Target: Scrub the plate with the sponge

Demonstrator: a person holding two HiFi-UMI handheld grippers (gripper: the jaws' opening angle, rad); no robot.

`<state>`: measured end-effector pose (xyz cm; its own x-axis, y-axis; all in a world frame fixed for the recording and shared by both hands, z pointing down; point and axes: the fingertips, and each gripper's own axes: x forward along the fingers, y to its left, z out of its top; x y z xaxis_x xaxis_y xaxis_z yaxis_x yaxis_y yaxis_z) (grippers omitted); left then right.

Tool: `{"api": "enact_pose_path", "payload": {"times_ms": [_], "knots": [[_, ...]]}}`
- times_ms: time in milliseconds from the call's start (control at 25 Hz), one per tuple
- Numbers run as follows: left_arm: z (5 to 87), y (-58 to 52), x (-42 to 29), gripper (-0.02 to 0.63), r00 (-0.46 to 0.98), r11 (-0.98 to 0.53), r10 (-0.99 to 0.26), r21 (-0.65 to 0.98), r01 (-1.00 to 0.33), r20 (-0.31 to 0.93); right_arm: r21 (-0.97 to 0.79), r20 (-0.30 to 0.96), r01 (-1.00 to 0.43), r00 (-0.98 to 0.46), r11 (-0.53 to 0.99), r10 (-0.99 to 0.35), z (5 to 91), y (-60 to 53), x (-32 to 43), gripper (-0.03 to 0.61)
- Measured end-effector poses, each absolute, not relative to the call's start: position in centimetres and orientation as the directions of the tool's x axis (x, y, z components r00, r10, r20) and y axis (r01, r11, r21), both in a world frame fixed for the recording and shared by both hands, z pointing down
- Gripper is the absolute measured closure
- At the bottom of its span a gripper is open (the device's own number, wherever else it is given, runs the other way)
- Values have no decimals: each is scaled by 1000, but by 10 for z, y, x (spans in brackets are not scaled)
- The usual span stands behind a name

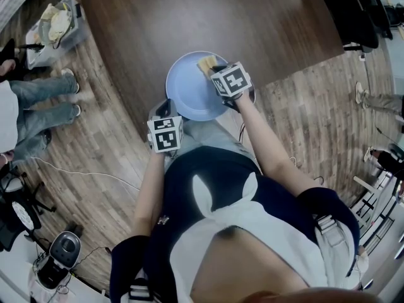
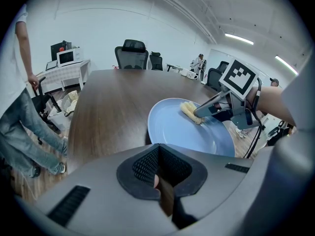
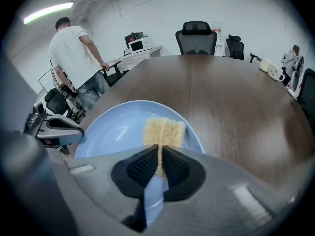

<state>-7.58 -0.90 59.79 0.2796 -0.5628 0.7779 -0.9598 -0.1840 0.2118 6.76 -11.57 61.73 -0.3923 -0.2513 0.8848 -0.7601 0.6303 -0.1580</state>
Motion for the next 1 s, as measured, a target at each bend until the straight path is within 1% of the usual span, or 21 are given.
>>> {"api": "enact_pose_path", "payload": {"times_ms": [240, 440, 560, 1000], "knots": [[595, -12, -77, 611, 278, -181, -569, 213, -960, 774, -129, 900, -755, -362, 643, -244, 617, -118, 77, 555], [591, -12, -81, 611, 280, -179, -572, 216, -960, 771, -5, 926, -700, -273, 714, -261, 616, -117, 83, 555], [591, -12, -82, 611, 280, -179, -571, 216, -960, 772, 39, 935, -683, -233, 730, -268, 615, -116, 87, 555], [593, -9, -83, 611, 279, -179, -575, 214, -960, 769, 72, 933, -688, -208, 722, -292, 615, -107, 95, 555]]}}
